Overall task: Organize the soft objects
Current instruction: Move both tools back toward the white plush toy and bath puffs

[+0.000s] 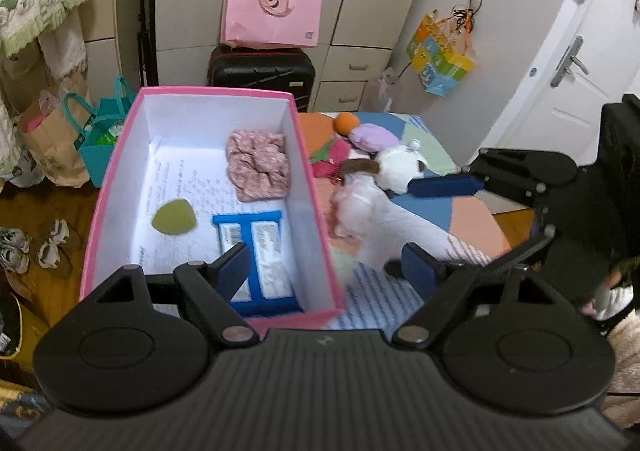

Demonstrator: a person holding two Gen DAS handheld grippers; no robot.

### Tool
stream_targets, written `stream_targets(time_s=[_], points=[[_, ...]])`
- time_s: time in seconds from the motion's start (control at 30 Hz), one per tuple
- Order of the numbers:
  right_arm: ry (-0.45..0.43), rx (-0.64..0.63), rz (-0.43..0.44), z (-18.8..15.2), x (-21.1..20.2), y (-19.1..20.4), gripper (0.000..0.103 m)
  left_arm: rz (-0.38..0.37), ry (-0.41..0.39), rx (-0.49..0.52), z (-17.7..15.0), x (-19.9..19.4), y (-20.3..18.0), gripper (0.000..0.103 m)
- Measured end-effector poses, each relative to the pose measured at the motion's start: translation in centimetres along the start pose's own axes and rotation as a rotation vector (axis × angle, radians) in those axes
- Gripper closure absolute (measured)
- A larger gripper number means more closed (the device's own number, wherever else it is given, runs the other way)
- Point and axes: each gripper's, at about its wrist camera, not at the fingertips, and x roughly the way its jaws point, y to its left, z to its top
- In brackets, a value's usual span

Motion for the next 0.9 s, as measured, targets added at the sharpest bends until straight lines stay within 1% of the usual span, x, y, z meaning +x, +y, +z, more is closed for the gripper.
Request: stream_targets(time_s=[0.07,0.13,0.3,0.43,0.6,0.73,0.9], points=[[-0.012,0.031,-0.007,-0.7,-1.6,-1.0,0.028,-0.029,0.003,-0.001,-0.3,-0.5,-1.2,0.021],[-0.028,0.055,-0.027,-1.6,-3.1,-1.9,0.028,-0.057,0.009,0.023,-0.4,-0.9,-2.5,0.021],[-0.062,0.109,-0.076,-3.9,-6.0,-3.5,0.028,-0.064,0.017,0.099,-0.6,-0.6,-5.7,0.019],[-0.074,0.138,-0.105,-5.9,-7.6,-4.4,0.027,-0.084,0.048,0.156,-1.1,0.4,-8.1,0.018],[-0.066,0.155,-0.132,-8.3,-8.5,-5.4,0.026,-0.107,0.094,0.229,-1.8,2.4,-10.5,0.018],[-0.07,0.16,-0.148,-9.8,-8.9,-6.5,0.026,-0.133,0.112,0.255,-1.9,4.0,-11.8,0.018],[-0.078,0.167,-0.142,-11.7,-8.5,-8.1,0.026,-0.11,0.101,0.322,-1.7,5.9,-13.3,0.018]])
